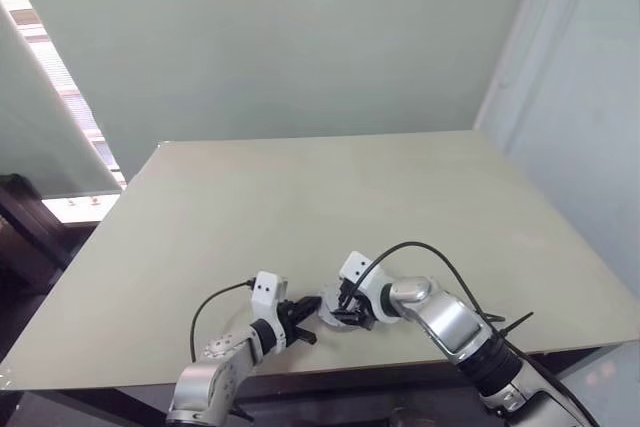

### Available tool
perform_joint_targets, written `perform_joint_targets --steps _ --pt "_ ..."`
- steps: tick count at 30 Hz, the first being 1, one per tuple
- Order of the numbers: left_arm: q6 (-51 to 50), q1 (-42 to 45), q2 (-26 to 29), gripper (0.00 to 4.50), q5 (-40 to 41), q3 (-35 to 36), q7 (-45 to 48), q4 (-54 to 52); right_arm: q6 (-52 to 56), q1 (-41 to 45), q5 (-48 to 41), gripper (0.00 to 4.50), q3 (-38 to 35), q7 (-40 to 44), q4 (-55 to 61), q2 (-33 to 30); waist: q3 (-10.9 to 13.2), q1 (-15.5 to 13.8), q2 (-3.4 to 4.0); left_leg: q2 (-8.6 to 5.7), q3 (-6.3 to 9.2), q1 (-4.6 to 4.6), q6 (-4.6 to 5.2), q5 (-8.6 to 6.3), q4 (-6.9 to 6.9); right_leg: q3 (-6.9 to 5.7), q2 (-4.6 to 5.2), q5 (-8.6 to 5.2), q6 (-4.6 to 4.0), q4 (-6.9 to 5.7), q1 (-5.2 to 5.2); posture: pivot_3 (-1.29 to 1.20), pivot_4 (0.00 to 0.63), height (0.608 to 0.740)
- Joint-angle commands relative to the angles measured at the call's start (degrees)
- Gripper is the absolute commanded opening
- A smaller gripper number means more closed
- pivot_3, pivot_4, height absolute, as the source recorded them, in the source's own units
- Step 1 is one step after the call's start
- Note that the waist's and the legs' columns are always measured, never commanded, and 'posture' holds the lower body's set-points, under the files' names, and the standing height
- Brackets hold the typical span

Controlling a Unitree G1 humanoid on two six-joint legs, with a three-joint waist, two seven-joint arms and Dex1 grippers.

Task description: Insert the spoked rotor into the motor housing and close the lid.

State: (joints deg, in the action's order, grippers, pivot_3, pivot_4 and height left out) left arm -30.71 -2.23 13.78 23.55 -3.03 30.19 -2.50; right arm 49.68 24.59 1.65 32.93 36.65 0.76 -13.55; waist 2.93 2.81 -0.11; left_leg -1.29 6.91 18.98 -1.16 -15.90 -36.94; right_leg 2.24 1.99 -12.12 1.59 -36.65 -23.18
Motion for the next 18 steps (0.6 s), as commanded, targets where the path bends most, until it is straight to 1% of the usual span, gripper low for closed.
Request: perform_joint_targets --steps 1,3,4,5,6,9,12,18 --pt "-0.60 0.41 0.28 0.00 -1.31 -1.18 0.17 1.02 1.73 -0.68 0.07 3.21 0.38 0.62 -3.54 -1.26 0.00 0.00 0.00 0.00 0.00 0.00 -0.01 0.00 0.00 0.00 0.00 0.00 0.00 0.00 0.00 0.00 0.000 0.740" --pt "-0.64 0.39 0.23 0.00 -1.49 -1.32 0.22 0.99 1.67 -0.35 -0.36 3.21 0.39 1.53 -3.30 -1.44 0.00 0.01 0.00 -0.01 0.00 0.01 -0.02 -0.01 0.00 0.00 0.01 0.00 0.01 0.00 0.00 0.00 0.000 0.740" --pt "-0.62 0.41 0.16 0.00 -1.59 -1.40 0.22 1.03 1.73 -0.26 -0.71 3.92 0.26 2.09 -3.06 -1.50 0.00 0.00 0.00 -0.01 0.01 0.02 -0.01 0.00 0.00 0.00 0.01 -0.01 0.01 0.01 -0.01 0.00 0.000 0.740" --pt "-0.61 0.39 0.11 0.00 -1.67 -1.47 0.23 1.03 1.86 -0.22 -1.00 4.12 0.09 2.48 -2.78 -1.50 0.00 0.01 0.00 -0.01 0.02 0.03 0.00 0.00 0.00 -0.01 0.01 -0.01 0.01 0.01 -0.01 0.00 0.000 0.740" --pt "-0.56 0.41 0.06 0.00 -1.80 -1.61 0.27 1.08 2.00 -0.23 -1.64 4.47 -0.75 2.64 -2.42 -1.17 -0.01 0.01 -0.01 -0.01 0.02 0.04 0.00 0.00 0.00 -0.01 0.01 -0.01 0.01 0.01 -0.01 0.00 0.000 0.740" --pt "-0.40 0.59 -0.32 0.00 -2.22 -2.21 0.24 1.35 2.17 -0.07 -3.45 4.47 -3.00 3.00 -1.54 -0.45 -0.01 0.00 -0.01 -0.01 0.03 0.07 0.00 0.00 0.01 -0.01 0.00 -0.01 0.02 0.01 -0.03 0.00 0.000 0.740" --pt "-0.34 0.69 -0.51 0.00 -2.53 -2.52 0.34 1.51 2.68 0.34 -4.47 4.47 -3.63 3.61 -0.99 -0.57 -0.01 -0.01 -0.01 -0.03 0.05 0.13 0.01 0.00 0.00 -0.01 0.01 -0.01 0.02 0.02 -0.07 0.00 0.000 0.740" --pt "-0.34 1.00 -0.67 0.00 -3.37 -3.31 0.72 1.91 5.07 1.45 -8.89 4.47 -9.25 3.78 2.31 0.16 -0.01 -0.01 -0.01 -0.05 0.09 0.45 0.03 0.01 -0.01 -0.02 0.00 0.00 0.03 0.03 -0.23 0.00 0.000 0.740"
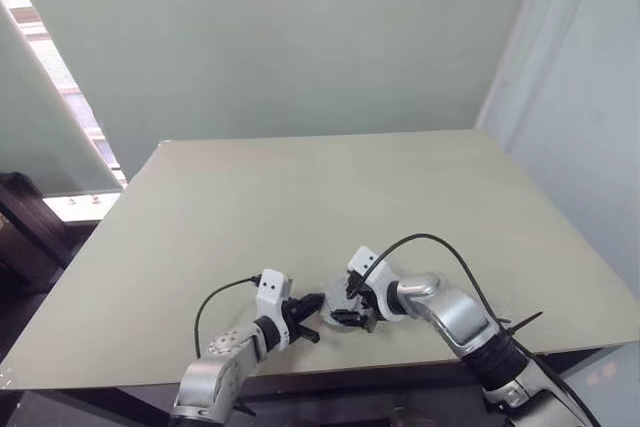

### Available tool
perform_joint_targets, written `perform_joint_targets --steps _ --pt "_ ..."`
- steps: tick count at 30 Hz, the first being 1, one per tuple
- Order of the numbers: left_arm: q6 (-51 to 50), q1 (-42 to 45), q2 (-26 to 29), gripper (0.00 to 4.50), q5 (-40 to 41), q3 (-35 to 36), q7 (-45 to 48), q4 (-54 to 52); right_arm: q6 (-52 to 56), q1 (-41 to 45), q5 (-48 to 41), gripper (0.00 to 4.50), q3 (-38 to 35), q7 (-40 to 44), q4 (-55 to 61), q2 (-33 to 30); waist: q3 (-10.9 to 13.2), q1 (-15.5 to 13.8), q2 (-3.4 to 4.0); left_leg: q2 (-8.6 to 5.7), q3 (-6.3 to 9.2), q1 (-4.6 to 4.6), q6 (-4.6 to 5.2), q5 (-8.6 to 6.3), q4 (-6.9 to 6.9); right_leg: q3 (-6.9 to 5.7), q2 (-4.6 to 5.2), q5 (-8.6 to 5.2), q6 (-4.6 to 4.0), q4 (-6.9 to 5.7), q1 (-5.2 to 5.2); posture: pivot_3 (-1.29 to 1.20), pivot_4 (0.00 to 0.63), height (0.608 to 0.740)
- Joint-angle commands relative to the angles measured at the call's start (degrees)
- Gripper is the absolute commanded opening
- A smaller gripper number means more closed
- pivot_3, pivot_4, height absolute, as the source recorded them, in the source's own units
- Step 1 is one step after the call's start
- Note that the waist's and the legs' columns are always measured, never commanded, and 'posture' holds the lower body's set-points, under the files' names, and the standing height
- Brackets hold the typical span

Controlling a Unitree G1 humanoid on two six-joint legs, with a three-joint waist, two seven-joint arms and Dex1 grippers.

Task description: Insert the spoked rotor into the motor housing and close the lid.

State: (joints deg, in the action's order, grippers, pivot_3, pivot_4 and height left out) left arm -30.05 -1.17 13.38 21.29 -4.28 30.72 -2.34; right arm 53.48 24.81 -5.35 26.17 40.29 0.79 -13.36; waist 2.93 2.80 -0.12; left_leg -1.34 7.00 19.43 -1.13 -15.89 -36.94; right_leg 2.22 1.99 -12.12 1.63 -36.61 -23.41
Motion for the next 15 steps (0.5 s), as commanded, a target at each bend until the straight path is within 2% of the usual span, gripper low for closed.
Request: perform_joint_targets --steps 1,5,9,15 --pt "-1.00 -0.04 -0.32 0.00 -1.19 -2.07 0.23 1.77 1.41 1.30 -2.33 4.47 -3.08 -0.02 2.68 -0.02 0.00 0.00 0.00 0.00 0.00 0.03 0.00 0.00 0.00 0.00 0.00 0.00 0.00 0.00 -0.02 0.00 0.000 0.740" --pt "-1.00 -0.03 -0.47 0.00 -1.41 -2.26 0.42 1.78 2.38 1.57 -5.27 4.47 -8.50 -1.88 3.29 1.38 0.00 0.00 0.00 -0.02 0.02 0.06 0.00 0.00 0.00 -0.01 0.00 0.00 0.00 0.01 -0.04 0.00 0.000 0.740" --pt "-0.99 -0.08 -0.55 0.00 -1.64 -2.49 0.59 1.75 3.53 2.16 -8.61 4.47 -17.75 -6.41 0.95 4.59 0.01 -0.01 0.01 -0.02 0.02 0.08 0.00 0.00 0.00 -0.01 0.00 0.00 0.00 0.00 -0.05 0.00 0.000 0.740" --pt "-1.07 -0.07 -0.37 0.00 -1.86 -2.78 0.83 1.63 13.76 3.83 -16.78 4.47 -32.16 -10.45 -3.67 8.33 0.01 -0.01 0.03 -0.06 0.03 0.09 0.02 0.00 0.00 0.02 0.00 0.00 0.00 0.01 -0.04 0.00 0.000 0.740"
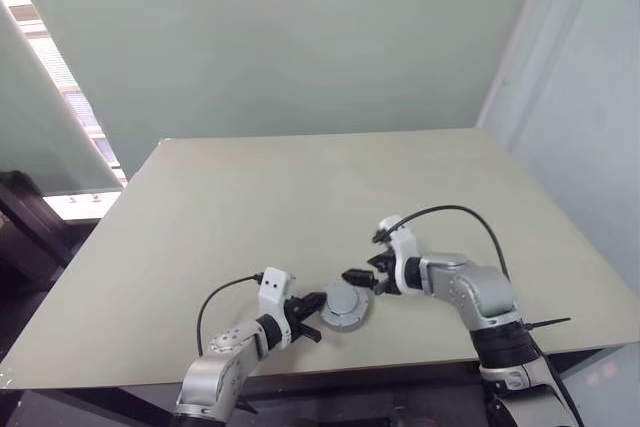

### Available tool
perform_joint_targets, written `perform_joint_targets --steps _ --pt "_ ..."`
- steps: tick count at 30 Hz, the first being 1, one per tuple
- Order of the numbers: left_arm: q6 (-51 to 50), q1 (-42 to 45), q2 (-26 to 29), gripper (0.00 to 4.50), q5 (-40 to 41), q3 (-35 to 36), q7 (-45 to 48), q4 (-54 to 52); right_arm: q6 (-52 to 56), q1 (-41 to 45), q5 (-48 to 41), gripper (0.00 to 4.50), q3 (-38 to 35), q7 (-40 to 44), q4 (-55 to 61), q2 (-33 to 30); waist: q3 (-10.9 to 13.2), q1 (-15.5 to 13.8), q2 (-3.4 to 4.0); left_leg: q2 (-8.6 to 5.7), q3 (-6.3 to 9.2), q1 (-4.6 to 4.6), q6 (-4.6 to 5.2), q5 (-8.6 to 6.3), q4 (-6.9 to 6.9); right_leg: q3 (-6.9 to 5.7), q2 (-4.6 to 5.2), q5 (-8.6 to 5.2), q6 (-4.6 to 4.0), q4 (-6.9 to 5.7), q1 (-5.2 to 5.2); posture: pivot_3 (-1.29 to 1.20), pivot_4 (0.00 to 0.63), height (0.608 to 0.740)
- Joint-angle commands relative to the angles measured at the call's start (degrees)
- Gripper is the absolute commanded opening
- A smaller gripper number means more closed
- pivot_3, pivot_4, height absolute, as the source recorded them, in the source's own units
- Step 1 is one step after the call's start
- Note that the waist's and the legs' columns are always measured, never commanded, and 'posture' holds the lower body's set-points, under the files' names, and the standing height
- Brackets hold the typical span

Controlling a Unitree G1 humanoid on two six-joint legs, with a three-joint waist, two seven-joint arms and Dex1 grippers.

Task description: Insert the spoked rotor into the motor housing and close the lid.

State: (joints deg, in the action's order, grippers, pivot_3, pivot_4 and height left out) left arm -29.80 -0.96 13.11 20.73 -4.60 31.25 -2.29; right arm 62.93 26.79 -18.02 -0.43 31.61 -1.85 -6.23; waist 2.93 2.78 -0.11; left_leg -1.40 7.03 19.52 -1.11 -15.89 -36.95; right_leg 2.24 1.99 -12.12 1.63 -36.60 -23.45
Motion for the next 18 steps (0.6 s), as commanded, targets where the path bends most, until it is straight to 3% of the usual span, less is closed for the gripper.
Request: perform_joint_targets --steps 1,7,18 --pt "-1.35 -0.27 -0.09 0.00 -1.32 -2.51 0.31 1.53 6.08 2.06 -5.16 4.47 -7.46 -2.46 -2.00 1.69 -0.01 0.02 0.05 0.00 0.00 0.01 0.01 0.00 0.00 0.00 0.00 0.00 0.00 0.00 -0.01 0.00 0.000 0.740" --pt "-1.55 -0.13 0.17 0.00 -1.44 -2.67 0.45 1.27 16.68 2.43 -10.56 4.47 -16.40 -4.20 -9.57 3.92 -0.02 0.02 0.31 0.00 -0.03 0.00 0.03 0.01 0.00 0.01 -0.01 0.00 0.00 -0.01 -0.01 0.00 0.000 0.740" --pt "-1.89 0.00 0.77 0.00 -1.31 -2.33 0.34 0.65 19.92 2.54 -15.33 4.47 -25.86 -6.11 -19.76 7.80 -0.04 0.08 0.52 0.00 -0.06 -0.01 0.05 0.01 0.00 0.02 -0.02 0.00 0.00 -0.02 0.00 0.00 0.000 0.740"
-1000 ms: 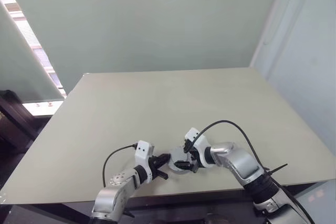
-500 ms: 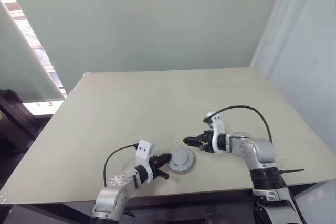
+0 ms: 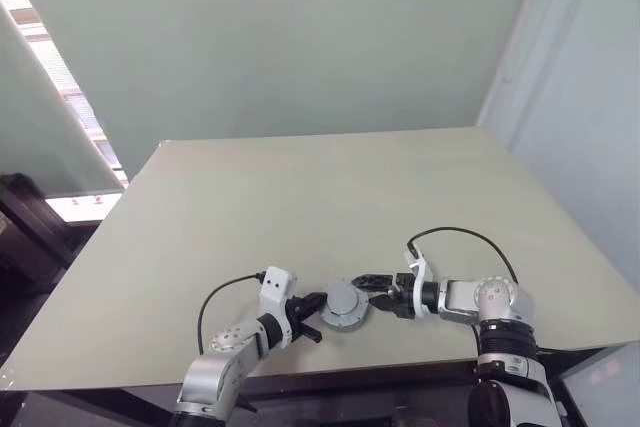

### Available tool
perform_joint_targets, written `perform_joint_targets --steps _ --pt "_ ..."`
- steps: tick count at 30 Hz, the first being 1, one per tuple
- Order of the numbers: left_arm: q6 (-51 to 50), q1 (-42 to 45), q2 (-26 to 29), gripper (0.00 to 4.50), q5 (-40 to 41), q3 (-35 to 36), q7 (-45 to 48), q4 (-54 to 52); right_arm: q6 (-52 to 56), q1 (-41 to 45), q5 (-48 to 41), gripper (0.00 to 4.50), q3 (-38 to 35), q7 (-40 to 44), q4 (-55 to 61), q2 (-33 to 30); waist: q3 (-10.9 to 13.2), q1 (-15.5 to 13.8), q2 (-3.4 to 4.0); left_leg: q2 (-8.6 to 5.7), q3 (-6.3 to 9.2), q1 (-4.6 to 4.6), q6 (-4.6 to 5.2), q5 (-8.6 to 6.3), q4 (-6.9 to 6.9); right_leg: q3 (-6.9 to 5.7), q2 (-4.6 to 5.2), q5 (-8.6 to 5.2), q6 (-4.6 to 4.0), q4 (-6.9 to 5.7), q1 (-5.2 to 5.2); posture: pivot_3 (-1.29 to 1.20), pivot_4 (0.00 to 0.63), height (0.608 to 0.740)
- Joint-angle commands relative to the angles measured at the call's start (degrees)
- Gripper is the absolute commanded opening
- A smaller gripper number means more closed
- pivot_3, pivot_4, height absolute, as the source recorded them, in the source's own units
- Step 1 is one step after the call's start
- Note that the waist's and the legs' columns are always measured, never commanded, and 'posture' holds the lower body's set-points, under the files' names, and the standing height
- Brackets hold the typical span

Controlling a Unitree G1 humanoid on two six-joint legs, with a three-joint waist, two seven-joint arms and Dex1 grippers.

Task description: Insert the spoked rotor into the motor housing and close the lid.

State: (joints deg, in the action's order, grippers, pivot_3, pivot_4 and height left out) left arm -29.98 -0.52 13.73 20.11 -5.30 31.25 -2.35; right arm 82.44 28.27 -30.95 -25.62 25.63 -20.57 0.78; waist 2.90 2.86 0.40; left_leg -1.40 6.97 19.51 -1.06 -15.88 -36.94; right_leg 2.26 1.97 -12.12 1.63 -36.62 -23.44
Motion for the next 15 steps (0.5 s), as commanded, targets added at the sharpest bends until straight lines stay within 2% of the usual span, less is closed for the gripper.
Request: perform_joint_targets --steps 1,15 --pt "-1.75 -0.45 0.20 0.00 -0.68 -1.57 0.30 0.67 0.48 0.95 -2.59 4.47 -0.57 -0.07 -1.40 1.02 0.01 0.01 0.03 0.01 0.00 0.00 0.00 0.00 0.00 0.00 -0.01 0.00 0.00 0.00 0.00 0.00 0.000 0.740" --pt "-1.92 -0.12 0.30 0.00 -0.72 -1.65 0.09 0.74 -3.06 -0.39 -1.00 4.47 3.44 -2.98 -2.47 3.49 -0.02 0.15 0.06 0.06 -0.01 -0.03 0.00 0.00 0.00 0.00 -0.05 0.00 0.00 -0.03 0.00 0.00 0.000 0.740"
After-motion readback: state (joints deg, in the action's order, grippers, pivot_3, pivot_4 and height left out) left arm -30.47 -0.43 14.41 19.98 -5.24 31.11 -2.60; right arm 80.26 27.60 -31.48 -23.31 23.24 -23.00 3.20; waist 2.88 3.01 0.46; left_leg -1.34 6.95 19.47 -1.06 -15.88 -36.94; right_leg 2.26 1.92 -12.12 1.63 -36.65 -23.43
